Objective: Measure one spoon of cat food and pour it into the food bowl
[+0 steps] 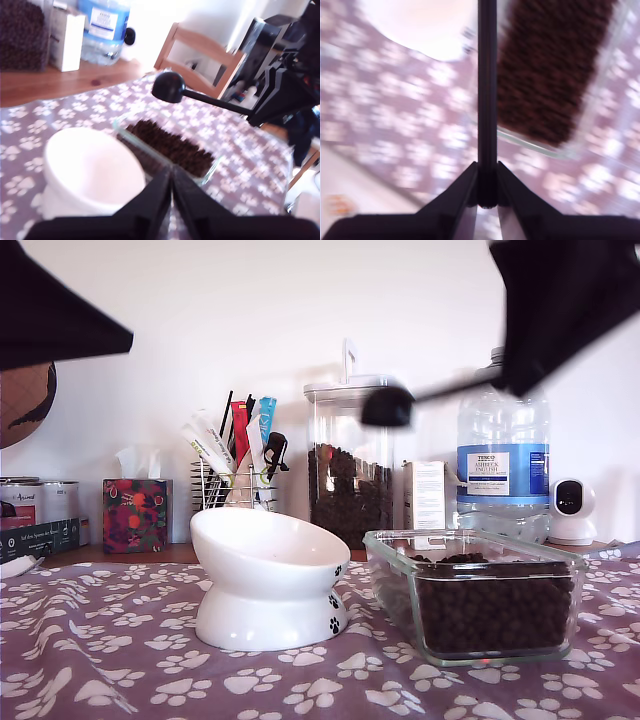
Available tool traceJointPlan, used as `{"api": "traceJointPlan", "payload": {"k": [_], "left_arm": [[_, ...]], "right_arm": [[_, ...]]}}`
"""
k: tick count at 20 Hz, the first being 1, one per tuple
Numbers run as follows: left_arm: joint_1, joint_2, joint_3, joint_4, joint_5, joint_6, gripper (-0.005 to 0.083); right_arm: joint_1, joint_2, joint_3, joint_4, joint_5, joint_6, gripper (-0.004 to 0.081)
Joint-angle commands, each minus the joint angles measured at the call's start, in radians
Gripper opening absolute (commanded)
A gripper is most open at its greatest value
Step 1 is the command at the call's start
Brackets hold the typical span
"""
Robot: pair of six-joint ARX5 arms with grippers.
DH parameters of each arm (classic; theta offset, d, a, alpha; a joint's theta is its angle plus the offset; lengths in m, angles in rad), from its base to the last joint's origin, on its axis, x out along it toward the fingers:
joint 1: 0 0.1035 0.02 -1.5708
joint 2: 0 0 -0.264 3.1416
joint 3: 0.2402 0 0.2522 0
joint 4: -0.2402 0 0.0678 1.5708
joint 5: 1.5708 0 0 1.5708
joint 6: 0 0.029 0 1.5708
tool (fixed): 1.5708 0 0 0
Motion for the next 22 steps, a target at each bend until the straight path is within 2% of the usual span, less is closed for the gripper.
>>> {"api": "traceJointPlan", "payload": {"k": [1, 5, 8, 11, 13, 17, 22], "left_arm": [[-0.003, 0.021, 0.005, 0.080, 0.018, -0.069, 0.0017], [-0.003, 0.114, 0.005, 0.318, 0.122, -0.263, 0.0193], [-0.003, 0.193, 0.005, 0.565, 0.166, -0.430, 0.0204], [-0.003, 0.259, 0.005, 0.832, 0.164, -0.593, 0.0207], [-0.003, 0.302, 0.010, 0.956, 0.150, -0.671, 0.0243], [-0.024, 0.375, 0.076, 1.089, 0.149, -0.732, 0.0255], [-0.077, 0.428, 0.162, 1.083, 0.161, -0.730, 0.0255]], "right_arm": [[0.002, -0.026, 0.009, 0.068, -0.126, 0.011, -0.0011], [0.002, -0.027, 0.008, 0.237, -0.382, 0.005, -0.0011], [-0.002, -0.027, 0.008, 0.357, -0.565, -0.003, -0.0011], [-0.028, -0.022, 0.007, 0.435, -0.711, -0.035, -0.0011], [-0.029, -0.009, 0.007, 0.467, -0.793, -0.062, -0.0011], [-0.023, 0.049, 0.007, 0.488, -0.842, -0.099, -0.0011], [-0.007, 0.089, 0.007, 0.559, -0.869, -0.088, -0.0011]]}}
